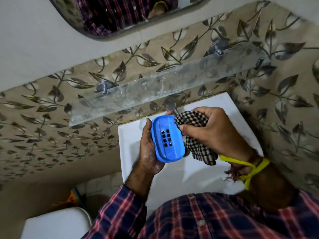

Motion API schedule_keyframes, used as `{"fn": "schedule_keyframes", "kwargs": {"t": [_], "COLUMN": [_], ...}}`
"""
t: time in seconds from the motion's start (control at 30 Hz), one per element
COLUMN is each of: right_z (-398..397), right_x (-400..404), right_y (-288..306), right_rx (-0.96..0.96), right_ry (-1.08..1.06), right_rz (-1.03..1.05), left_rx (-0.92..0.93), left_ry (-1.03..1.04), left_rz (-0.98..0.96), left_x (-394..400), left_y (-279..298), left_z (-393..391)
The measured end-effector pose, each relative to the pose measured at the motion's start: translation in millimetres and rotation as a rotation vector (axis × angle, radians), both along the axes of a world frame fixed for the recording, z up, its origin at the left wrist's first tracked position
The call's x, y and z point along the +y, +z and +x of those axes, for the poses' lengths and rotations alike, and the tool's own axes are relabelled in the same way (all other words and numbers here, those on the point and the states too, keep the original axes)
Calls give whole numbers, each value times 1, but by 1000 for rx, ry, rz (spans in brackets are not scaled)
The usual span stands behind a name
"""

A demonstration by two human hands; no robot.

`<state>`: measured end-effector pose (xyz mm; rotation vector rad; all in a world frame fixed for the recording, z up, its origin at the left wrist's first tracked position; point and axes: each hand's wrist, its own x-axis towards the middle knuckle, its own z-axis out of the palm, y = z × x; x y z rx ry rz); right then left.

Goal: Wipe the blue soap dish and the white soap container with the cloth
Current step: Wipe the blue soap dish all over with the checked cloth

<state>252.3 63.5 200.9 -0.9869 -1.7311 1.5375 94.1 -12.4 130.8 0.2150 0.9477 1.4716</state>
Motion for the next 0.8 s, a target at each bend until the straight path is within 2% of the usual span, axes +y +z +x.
{"fn": "schedule_keyframes", "kwargs": {"t": [0.07,0.17,0.27,0.33,0.47,0.67,0.8], "right_z": [-6,-17,-23,-25,-32,-24,-22], "right_x": [-6,-15,-17,-20,-35,-34,-39], "right_y": [-8,-16,-20,-22,-30,-36,-38], "right_rx": [-139,-241,-358,-370,-386,-307,-467], "right_ry": [-23,-66,-213,-261,-209,57,80], "right_rz": [170,413,577,623,661,545,616], "left_rx": [34,47,56,50,26,-28,-19], "left_ry": [-30,-61,-70,-71,-30,-13,-9], "left_rz": [-19,-5,20,23,18,-1,-9], "left_x": [0,-2,-4,-7,-10,-14,-12], "left_y": [-1,0,0,0,-4,-13,-14], "left_z": [8,15,21,24,28,22,21]}}
